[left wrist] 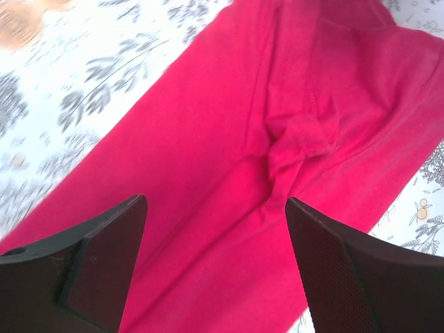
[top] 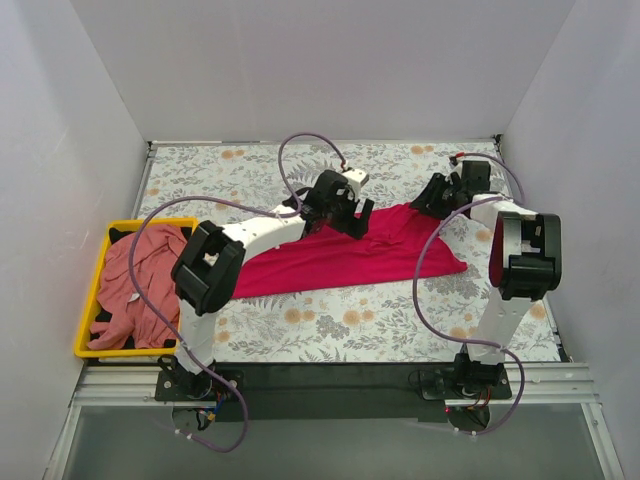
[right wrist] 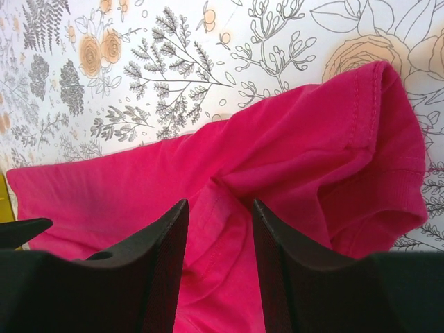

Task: Fold and stack the t-shirts
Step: Fold the tshirt

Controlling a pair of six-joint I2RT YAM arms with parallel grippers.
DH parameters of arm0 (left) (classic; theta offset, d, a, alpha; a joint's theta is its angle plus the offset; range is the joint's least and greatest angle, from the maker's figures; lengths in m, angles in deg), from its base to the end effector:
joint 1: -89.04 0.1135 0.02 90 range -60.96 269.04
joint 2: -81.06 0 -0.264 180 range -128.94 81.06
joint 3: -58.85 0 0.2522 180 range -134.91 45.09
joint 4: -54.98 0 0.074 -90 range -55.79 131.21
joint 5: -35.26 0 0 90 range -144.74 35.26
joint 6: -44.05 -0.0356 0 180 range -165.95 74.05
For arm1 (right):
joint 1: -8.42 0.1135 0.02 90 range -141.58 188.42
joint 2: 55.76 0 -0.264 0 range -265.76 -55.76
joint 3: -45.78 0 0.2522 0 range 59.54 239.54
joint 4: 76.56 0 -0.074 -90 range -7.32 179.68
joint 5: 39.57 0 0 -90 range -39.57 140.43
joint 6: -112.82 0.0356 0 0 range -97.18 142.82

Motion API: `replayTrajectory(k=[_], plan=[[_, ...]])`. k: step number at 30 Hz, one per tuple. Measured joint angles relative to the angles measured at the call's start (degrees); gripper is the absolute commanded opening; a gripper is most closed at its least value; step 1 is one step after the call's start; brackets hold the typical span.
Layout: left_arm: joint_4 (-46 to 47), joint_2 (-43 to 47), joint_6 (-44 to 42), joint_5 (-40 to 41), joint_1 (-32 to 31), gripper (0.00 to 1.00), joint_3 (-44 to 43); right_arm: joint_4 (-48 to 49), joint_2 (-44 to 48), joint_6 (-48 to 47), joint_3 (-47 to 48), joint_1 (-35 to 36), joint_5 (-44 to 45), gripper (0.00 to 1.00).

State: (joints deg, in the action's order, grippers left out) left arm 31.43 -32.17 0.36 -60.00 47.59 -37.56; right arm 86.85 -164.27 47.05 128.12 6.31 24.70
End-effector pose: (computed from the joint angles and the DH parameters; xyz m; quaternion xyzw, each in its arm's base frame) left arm 0.3343 -0.2996 0.2122 -0.0192 0.9067 -0.3206 0.2733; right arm 0.4083 0.0004 0.1806 0.1166 0.8901 0.2751 0.3442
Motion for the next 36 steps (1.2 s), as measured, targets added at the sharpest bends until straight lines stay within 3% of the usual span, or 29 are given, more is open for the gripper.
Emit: replayTrajectory(k=[7, 23, 36], plan=[[1.33, -7.34, -4.68, -6.73, -1.44, 0.81, -7.65, -0.04, -2.23, 0.28, 0.35, 0.0, -1.05, 0.45], [2.29, -13.27, -9.2, -10.69, -4.11, 0.79, -11.28, 0.04, -5.73, 0.28, 1.53, 0.37, -2.97, 0.39], [2.49, -16.11, -11.85, -11.82, -4.7, 0.56, -13.38, 0.0, -6.64, -0.22, 2.14, 0.37, -3.39, 0.06]])
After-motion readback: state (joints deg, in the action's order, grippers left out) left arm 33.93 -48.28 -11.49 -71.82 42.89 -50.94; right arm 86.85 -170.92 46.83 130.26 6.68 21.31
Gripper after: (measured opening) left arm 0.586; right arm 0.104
